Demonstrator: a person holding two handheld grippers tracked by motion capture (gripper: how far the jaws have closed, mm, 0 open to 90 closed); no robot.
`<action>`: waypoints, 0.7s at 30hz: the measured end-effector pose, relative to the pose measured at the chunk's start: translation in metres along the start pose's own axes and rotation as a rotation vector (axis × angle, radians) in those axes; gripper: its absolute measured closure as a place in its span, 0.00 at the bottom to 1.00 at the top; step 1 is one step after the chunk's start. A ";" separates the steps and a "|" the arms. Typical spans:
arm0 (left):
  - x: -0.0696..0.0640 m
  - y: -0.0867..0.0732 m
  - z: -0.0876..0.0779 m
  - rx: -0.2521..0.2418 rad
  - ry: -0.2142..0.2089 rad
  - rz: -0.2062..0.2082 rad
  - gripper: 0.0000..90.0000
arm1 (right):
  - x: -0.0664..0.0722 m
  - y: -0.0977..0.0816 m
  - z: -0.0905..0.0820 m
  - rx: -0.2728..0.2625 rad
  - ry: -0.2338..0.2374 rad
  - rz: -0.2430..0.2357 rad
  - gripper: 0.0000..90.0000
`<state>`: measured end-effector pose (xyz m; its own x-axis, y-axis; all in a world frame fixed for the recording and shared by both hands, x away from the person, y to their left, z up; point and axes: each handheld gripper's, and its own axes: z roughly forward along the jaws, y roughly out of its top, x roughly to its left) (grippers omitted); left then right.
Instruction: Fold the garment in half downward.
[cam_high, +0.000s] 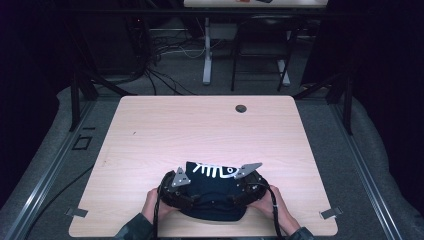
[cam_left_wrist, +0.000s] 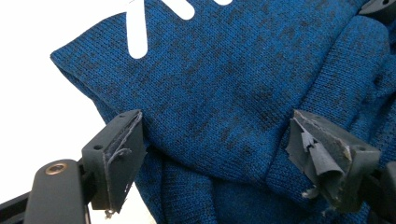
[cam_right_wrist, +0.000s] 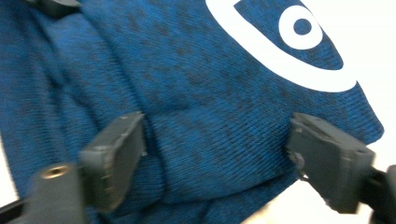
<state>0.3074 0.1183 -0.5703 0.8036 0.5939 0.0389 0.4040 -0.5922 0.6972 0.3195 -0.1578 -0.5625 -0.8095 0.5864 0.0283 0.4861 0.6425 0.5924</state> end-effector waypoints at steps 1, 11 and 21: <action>0.000 0.000 0.001 0.000 -0.002 -0.011 0.19 | -0.001 0.000 0.002 -0.004 -0.001 0.002 0.16; -0.004 0.001 0.006 0.003 0.022 -0.040 0.16 | -0.018 0.003 0.011 0.008 -0.032 0.022 0.05; -0.002 0.002 0.004 -0.021 0.027 -0.047 0.08 | -0.014 0.005 0.012 -0.002 -0.076 0.019 0.00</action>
<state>0.3081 0.1135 -0.5720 0.7716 0.6356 0.0248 0.4317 -0.5520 0.7134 0.3375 -0.1568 -0.5693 -0.7730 0.6340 -0.0215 0.5002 0.6300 0.5941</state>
